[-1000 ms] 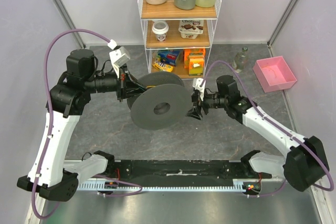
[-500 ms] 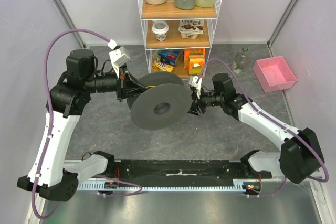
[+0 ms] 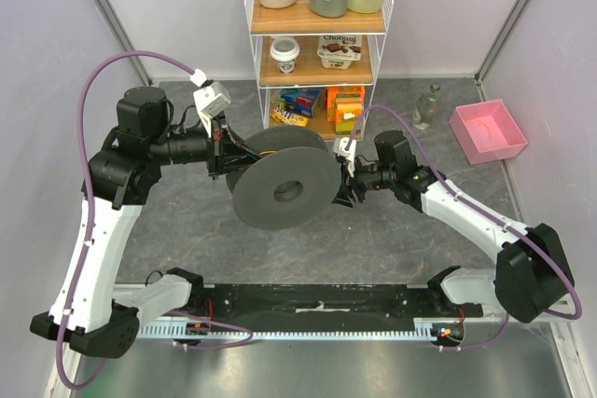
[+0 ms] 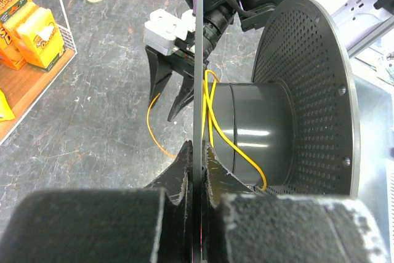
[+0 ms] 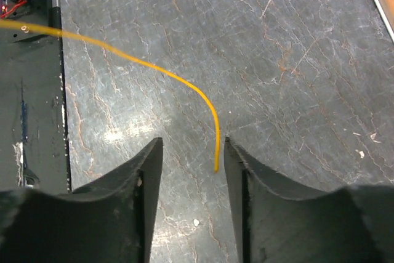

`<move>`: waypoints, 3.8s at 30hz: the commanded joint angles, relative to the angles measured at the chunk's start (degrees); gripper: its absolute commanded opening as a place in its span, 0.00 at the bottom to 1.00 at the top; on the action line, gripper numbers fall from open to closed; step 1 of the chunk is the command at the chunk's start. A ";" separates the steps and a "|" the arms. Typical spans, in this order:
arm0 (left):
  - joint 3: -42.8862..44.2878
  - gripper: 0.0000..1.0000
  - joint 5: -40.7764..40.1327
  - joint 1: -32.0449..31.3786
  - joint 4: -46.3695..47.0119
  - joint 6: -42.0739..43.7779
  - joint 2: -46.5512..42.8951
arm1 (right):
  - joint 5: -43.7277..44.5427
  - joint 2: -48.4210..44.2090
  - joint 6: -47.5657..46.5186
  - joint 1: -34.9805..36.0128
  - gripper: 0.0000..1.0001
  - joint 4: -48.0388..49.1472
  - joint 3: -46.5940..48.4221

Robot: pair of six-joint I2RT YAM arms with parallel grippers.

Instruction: Wrap the cables

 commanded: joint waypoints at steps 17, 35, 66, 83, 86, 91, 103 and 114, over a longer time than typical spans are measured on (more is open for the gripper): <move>0.00 0.02 3.98 0.27 3.72 -2.80 -1.42 | 1.36 -1.37 -0.03 -1.25 0.76 -2.56 4.96; -0.53 0.02 4.69 0.27 3.98 -2.98 -1.42 | -2.07 1.35 -3.81 -1.08 0.55 -5.64 7.78; -2.64 0.02 -27.26 0.27 17.16 -15.01 -1.51 | 1.53 -6.72 1.98 0.15 0.00 -3.01 -0.74; -11.95 0.02 -49.80 -2.98 20.16 -23.02 1.48 | 6.19 -11.75 8.66 13.41 0.00 -6.07 6.45; -15.11 0.02 -50.68 -4.74 20.15 -20.74 1.57 | 6.98 -11.84 9.45 16.66 0.00 -7.04 10.40; -20.82 0.02 -48.15 -7.64 20.51 -14.68 0.25 | 8.91 -9.55 10.42 17.90 0.00 -7.83 17.26; -27.25 0.02 -27.50 -8.35 14.10 -0.70 -7.31 | 14.45 -2.26 9.19 14.31 0.00 -8.10 29.12; -25.32 0.02 -18.96 -9.93 10.13 5.02 -9.15 | 12.26 1.88 9.02 10.79 0.00 -8.01 31.95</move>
